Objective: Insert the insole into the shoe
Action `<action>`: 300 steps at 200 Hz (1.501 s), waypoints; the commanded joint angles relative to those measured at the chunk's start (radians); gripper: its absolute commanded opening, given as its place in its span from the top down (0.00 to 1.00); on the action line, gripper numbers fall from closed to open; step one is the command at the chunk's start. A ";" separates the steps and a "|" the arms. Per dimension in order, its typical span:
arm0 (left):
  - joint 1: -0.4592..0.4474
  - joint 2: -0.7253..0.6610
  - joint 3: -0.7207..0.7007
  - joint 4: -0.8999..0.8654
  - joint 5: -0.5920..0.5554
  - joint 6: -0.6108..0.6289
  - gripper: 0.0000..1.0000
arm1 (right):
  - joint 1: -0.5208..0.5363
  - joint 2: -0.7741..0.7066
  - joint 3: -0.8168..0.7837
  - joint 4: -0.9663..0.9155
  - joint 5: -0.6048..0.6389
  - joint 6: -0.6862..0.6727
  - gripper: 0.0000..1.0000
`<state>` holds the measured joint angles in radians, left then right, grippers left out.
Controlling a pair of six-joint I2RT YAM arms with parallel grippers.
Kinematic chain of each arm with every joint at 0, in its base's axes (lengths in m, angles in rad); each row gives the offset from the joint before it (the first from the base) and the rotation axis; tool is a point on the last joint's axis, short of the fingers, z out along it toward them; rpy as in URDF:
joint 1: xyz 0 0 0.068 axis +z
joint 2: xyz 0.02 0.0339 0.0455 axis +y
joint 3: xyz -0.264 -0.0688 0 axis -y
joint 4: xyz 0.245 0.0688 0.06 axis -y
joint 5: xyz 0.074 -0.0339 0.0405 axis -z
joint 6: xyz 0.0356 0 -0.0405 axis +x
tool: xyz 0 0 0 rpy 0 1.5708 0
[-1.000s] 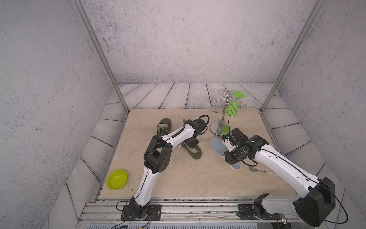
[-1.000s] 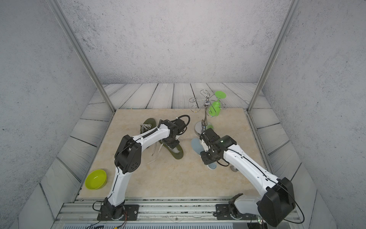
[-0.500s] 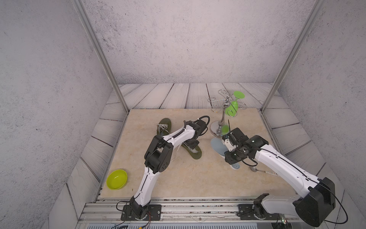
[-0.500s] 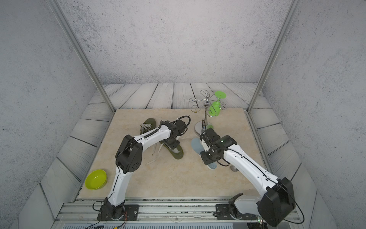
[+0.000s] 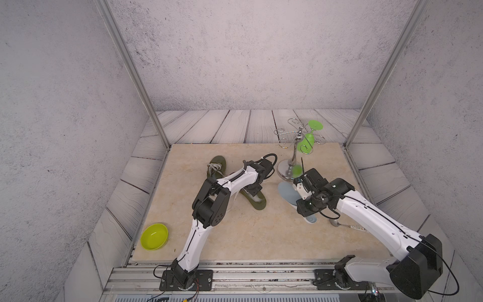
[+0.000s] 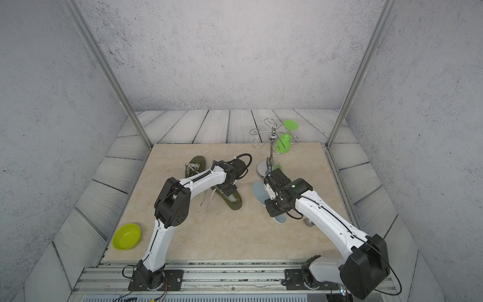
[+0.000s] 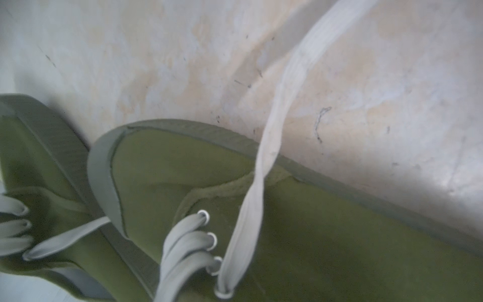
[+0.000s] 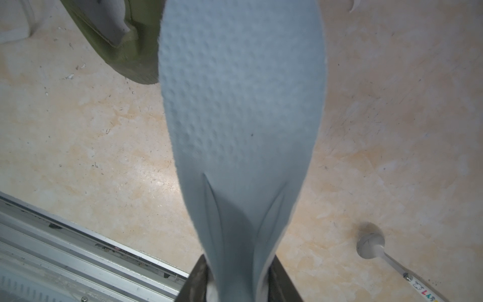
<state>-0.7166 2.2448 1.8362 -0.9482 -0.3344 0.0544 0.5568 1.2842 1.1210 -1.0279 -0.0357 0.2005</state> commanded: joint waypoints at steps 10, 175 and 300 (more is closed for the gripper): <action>0.000 -0.053 0.042 -0.054 -0.008 -0.004 1.00 | -0.004 -0.016 0.019 -0.021 -0.013 -0.018 0.65; 0.187 -0.285 -0.109 0.081 0.727 -0.210 1.00 | 0.046 0.181 0.216 -0.212 -0.159 -0.157 0.71; 0.178 -0.336 -0.291 0.212 0.679 -0.251 1.00 | 0.089 0.413 0.411 -0.315 -0.253 -0.135 0.72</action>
<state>-0.5346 1.9373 1.5406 -0.7738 0.3187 -0.1707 0.6289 1.6535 1.5139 -1.2991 -0.2466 0.0586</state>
